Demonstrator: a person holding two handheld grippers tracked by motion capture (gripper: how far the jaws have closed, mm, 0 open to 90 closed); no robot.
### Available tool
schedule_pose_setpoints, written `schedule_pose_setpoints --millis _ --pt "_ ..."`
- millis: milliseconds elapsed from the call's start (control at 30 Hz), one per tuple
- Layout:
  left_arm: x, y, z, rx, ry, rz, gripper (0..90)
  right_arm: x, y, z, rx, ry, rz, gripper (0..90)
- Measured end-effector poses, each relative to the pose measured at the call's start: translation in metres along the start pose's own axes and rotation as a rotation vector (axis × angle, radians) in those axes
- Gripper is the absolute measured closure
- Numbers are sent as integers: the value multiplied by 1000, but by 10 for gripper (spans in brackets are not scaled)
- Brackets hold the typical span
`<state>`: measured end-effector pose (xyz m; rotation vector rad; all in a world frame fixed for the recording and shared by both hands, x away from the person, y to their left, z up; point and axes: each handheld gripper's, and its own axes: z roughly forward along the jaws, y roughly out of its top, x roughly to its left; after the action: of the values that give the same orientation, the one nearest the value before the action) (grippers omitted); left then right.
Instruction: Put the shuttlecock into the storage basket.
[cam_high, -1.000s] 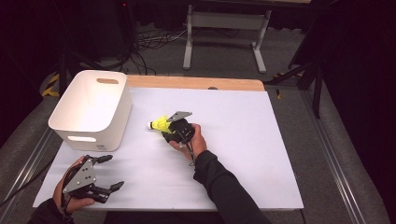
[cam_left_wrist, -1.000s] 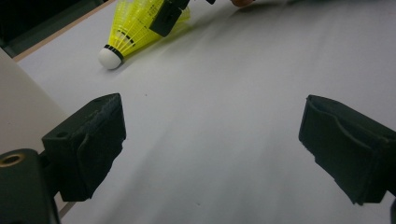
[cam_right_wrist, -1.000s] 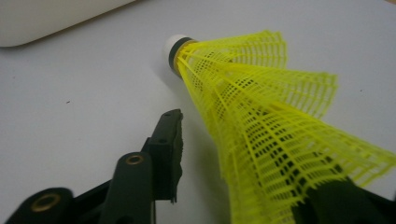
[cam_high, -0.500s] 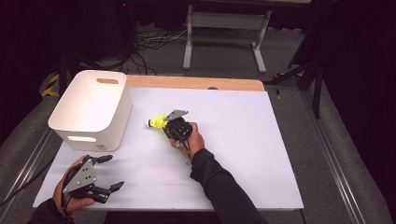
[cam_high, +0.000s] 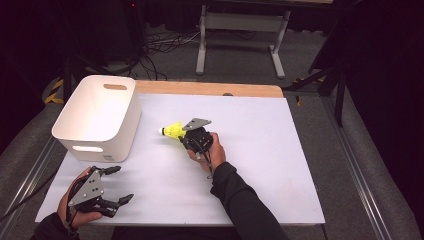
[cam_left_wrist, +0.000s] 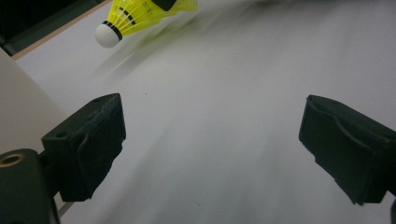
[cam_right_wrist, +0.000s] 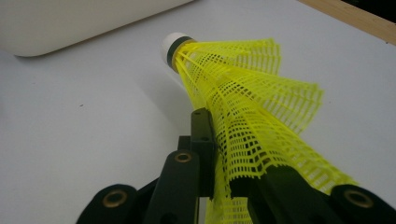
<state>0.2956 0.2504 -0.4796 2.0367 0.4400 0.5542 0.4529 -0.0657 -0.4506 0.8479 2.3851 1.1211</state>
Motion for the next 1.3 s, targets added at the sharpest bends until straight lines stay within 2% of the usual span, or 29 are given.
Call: schedule_pose_setpoints --millis 233,567,733,1300 --pt "-1 0 1 4 -1 -4 80 -1 -5 -16 -25 18 -8 860" --pt "-1 0 2 9 3 -3 80 8 -16 -27 -29 50 -25 860" --pt "0 0 3 10 5 -9 80 10 -24 -37 -56 71 -19 860" --pt "-2 1 3 10 1 -5 80 16 -34 -74 -77 96 -79 860"
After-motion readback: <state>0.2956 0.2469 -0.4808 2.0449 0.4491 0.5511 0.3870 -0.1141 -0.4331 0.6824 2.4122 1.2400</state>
